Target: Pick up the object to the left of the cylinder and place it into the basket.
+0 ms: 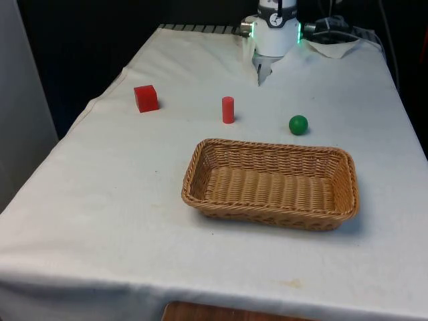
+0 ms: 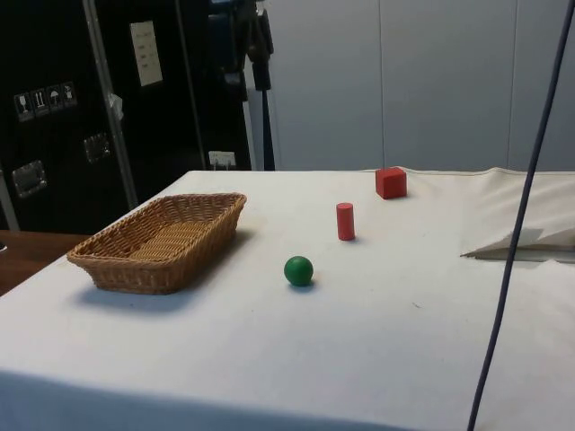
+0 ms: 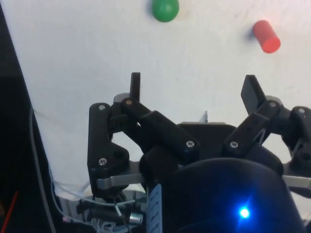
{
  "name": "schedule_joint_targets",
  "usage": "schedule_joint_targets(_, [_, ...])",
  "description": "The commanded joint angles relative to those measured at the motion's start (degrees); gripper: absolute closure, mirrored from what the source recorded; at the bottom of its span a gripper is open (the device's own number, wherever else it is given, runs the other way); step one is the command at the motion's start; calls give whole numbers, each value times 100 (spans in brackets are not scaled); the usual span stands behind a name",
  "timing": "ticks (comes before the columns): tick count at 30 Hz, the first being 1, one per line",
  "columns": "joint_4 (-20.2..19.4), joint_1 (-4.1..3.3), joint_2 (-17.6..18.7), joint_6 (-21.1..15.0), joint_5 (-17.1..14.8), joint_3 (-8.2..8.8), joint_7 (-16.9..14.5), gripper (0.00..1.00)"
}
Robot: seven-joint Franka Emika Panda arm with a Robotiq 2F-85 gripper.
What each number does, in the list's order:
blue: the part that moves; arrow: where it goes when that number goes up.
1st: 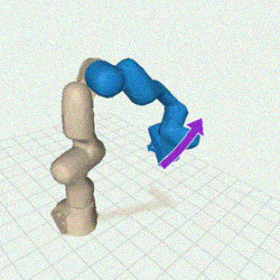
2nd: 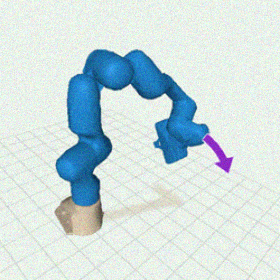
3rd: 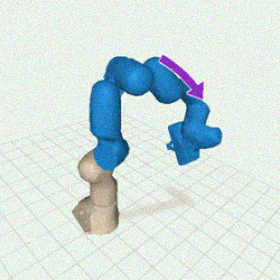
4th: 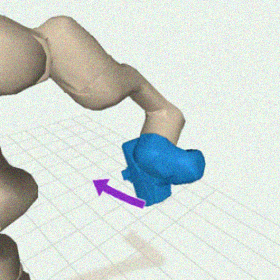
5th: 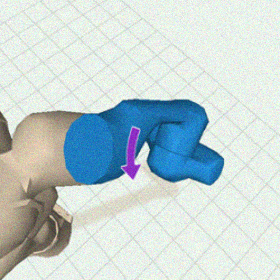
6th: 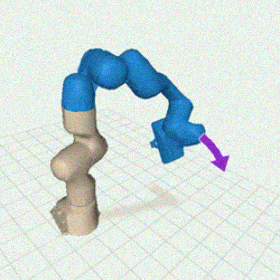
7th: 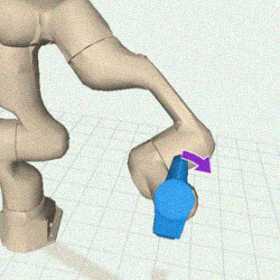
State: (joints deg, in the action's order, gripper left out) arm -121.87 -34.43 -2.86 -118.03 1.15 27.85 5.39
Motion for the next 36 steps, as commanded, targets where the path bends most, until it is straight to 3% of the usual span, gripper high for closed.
schedule_joint_targets(1, [-138, -11, -74, -183, 97, -29, 115, 0])
schedule_joint_targets(6, [-481, -6, -160, -527, 155, -143, 246, 0])
schedule_joint_targets(7, [-418, 0, -120, -418, 57, -132, 155, 0])
schedule_joint_targets(18, [-1077, 0, -172, -1186, 132, -304, 367, 0])
schedule_joint_targets(23, [-1346, 6, -115, -1581, 97, -309, 338, 0])
schedule_joint_targets(24, [-1301, 0, -138, -1450, 57, -304, 292, 0])
schedule_joint_targets(29, [-1587, 0, -34, -1971, 74, -309, 315, 0])
schedule_joint_targets(33, [-1719, 0, 46, -2235, 69, -309, 309, 0])
schedule_joint_targets(34, [-1690, 0, 34, -2131, 57, -309, 292, 0])
schedule_joint_targets(36, [-1793, 0, 120, -2395, 52, -309, 298, 0])
